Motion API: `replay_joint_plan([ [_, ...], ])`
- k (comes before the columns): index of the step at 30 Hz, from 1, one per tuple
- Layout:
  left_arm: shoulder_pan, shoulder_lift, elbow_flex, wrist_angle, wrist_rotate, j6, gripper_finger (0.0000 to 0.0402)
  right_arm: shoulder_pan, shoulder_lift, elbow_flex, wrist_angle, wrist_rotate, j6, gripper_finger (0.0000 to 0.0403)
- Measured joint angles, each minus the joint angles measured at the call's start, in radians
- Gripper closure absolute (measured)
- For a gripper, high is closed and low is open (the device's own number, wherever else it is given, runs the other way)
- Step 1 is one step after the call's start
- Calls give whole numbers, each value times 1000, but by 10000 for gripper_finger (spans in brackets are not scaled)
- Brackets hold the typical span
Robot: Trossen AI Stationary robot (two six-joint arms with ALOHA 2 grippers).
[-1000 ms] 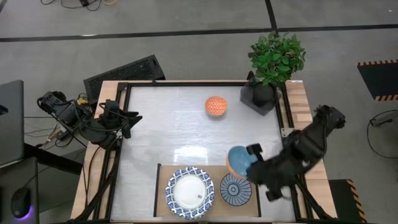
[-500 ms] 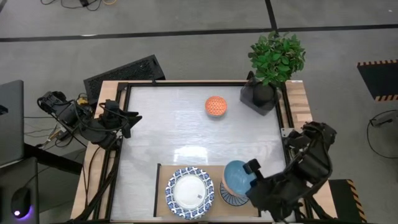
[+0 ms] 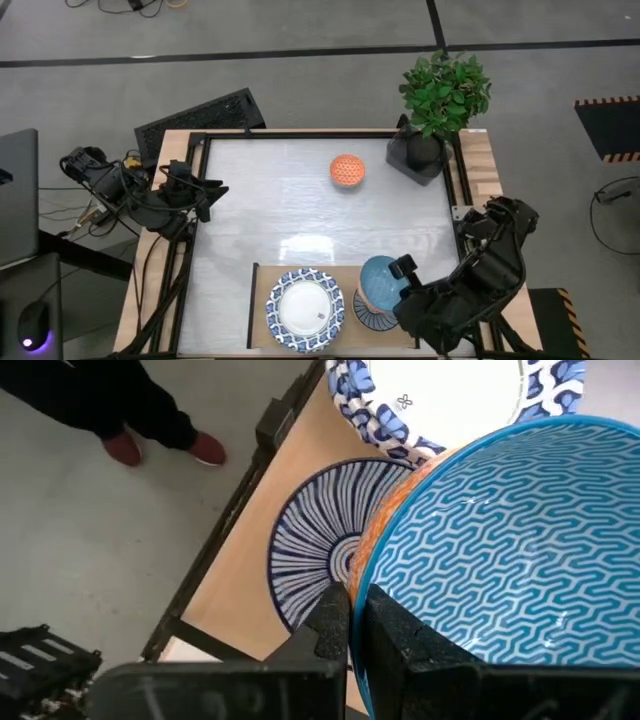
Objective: Place and stack plates onto a shelf
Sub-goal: Stack the light blue bowl on top of the blue bowl on the shelf
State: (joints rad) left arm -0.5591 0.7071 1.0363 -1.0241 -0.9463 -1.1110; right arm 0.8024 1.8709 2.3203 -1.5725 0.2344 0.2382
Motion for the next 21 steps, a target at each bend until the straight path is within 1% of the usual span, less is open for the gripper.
replay_joint_plan([
  [3,0,0,0,0,0,0,258,-9,22,1,2,-8,-1,369],
  [6,0,0,0,-4,0,-4,258,-4,53,-1,1,-61,0,369],
  [9,0,0,0,-8,0,-10,258,-7,77,-1,1,-77,-5,369],
  [21,0,0,0,-18,1,-11,258,0,81,-1,1,-81,8,369],
])
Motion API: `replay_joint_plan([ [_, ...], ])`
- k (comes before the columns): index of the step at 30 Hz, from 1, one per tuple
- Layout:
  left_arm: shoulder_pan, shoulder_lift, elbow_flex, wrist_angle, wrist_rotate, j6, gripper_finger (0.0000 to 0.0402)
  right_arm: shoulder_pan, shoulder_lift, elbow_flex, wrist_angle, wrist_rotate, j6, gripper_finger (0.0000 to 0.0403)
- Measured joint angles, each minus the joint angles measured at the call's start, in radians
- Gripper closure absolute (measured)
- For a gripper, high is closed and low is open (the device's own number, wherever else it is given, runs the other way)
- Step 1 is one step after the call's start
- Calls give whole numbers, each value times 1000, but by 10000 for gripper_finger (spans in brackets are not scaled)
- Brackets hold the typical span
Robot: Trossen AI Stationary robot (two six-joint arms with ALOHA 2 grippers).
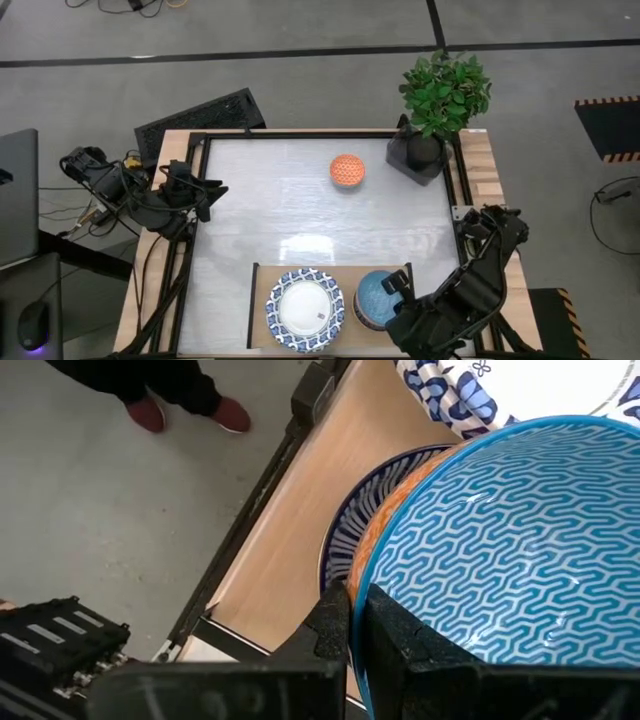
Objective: Place and stack plates onto a shelf
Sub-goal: Stack the light blue bowl on top of the blue bowl on the shelf
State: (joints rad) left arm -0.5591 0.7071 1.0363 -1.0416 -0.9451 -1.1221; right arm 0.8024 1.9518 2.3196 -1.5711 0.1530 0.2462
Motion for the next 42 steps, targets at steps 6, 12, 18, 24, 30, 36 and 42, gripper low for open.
replay_joint_plan([
  [6,0,0,0,0,0,0,258,-7,0,0,0,-24,-1,369],
  [12,0,0,0,0,0,0,258,-8,0,-52,1,-41,-4,369],
  [18,0,0,0,0,0,0,258,-13,0,-68,0,-54,-1,369],
  [24,0,0,0,0,0,-8,258,-14,0,-68,0,-50,-3,369],
  [30,0,0,0,0,0,-8,258,-14,0,-68,0,-34,-22,369],
  [36,0,0,0,0,-2,-8,258,-12,0,-68,0,-23,-56,369],
  [42,0,0,0,0,-2,-8,258,-9,0,-68,-1,-5,-90,369],
])
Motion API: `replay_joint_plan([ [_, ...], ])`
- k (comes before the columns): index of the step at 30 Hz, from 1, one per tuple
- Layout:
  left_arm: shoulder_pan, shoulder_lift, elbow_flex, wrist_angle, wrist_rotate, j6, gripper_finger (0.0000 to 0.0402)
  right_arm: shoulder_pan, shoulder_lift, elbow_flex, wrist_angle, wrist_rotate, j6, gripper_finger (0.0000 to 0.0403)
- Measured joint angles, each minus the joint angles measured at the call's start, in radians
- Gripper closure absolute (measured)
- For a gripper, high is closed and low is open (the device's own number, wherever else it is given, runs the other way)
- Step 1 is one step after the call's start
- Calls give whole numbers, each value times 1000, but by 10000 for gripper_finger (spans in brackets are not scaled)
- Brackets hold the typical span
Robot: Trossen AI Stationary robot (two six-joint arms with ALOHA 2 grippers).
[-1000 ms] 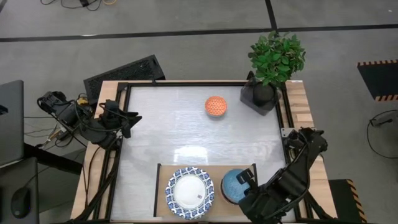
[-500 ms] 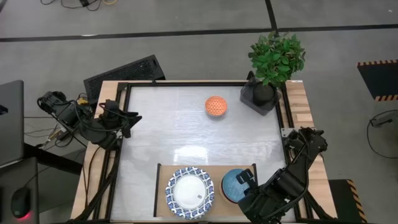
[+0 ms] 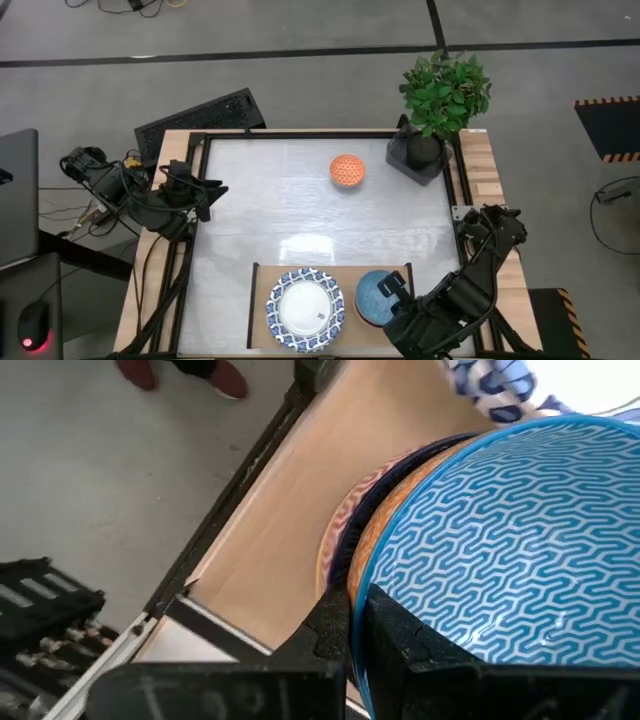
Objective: Place and stack plates onto a shelf
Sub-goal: Stack the light blue bowl on top of the blue bowl on the shelf
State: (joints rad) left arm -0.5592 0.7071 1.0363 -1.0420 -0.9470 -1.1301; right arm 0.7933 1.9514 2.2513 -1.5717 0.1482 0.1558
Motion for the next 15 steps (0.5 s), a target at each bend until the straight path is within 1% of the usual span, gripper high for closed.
replay_joint_plan([
  [4,0,0,0,0,0,0,258,11,0,0,0,38,-8,369],
  [15,0,0,0,-24,-3,0,258,47,0,0,3,50,4,369],
])
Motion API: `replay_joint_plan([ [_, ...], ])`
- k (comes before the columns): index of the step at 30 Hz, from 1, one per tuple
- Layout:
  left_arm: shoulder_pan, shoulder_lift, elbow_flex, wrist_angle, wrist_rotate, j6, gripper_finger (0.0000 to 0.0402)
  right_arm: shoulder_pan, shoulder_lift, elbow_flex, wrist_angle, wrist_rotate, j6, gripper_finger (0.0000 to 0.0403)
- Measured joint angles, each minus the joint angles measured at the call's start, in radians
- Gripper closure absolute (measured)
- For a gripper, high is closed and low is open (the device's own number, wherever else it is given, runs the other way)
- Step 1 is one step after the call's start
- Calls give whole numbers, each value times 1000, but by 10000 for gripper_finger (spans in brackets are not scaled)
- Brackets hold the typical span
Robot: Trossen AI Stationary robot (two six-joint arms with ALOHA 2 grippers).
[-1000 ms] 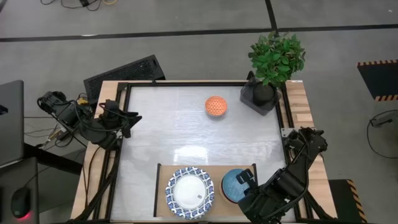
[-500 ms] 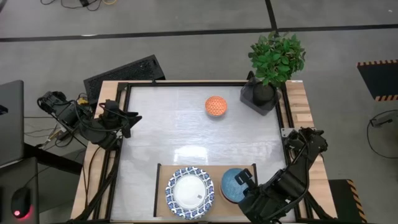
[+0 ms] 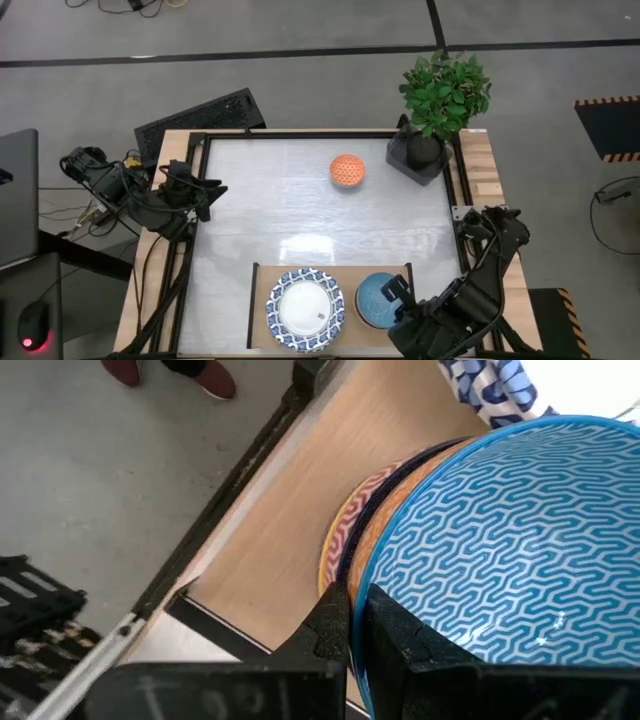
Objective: Place and stack plates onto a shelf
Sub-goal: Stack the light blue bowl on top of the blue bowl on the shelf
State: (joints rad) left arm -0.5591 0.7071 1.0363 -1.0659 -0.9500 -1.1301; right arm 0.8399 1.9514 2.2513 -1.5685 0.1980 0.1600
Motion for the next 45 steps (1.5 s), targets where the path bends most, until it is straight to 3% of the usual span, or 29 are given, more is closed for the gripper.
replay_joint_plan([
  [6,0,0,0,-1,-2,0,258,12,0,0,-2,53,-4,369],
  [45,0,0,0,-1,-38,-35,258,48,0,1,-1,71,-38,369],
])
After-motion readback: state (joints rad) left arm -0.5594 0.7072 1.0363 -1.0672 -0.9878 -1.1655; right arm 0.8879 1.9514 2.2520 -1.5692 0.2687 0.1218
